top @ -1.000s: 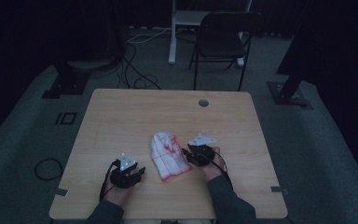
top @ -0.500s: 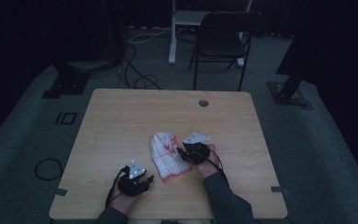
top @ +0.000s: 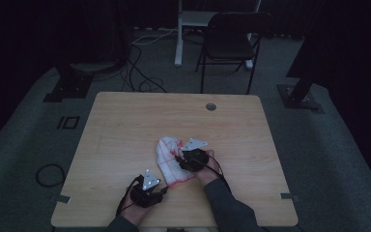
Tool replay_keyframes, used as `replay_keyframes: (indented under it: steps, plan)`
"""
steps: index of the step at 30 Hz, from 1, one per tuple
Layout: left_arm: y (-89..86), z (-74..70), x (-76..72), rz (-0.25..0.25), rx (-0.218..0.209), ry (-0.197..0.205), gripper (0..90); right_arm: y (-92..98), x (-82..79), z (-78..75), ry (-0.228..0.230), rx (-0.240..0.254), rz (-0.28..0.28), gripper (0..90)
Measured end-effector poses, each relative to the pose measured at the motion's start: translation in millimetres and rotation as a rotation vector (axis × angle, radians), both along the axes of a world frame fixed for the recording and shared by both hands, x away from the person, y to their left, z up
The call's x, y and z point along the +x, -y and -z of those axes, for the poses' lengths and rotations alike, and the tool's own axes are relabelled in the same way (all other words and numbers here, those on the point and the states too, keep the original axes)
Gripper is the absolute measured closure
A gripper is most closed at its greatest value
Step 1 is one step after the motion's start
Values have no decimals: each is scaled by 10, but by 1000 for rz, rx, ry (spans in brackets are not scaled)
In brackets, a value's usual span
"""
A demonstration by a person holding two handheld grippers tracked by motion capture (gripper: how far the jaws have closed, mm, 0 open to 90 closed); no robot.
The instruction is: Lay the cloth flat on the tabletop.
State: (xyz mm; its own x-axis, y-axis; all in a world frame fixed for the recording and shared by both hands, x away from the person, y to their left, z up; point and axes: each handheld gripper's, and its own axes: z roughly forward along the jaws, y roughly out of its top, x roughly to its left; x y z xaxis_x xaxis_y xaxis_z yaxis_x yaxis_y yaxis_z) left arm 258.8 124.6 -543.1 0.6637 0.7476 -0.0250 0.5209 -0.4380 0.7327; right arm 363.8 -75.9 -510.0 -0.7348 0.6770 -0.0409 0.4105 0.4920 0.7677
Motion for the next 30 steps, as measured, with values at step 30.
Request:
replay_keyframes:
  steps: [30]
  plan:
    - [-244, -60, 210, -134, 64, -3, 892, 430, 224, -78, 26, -56, 129, 867]
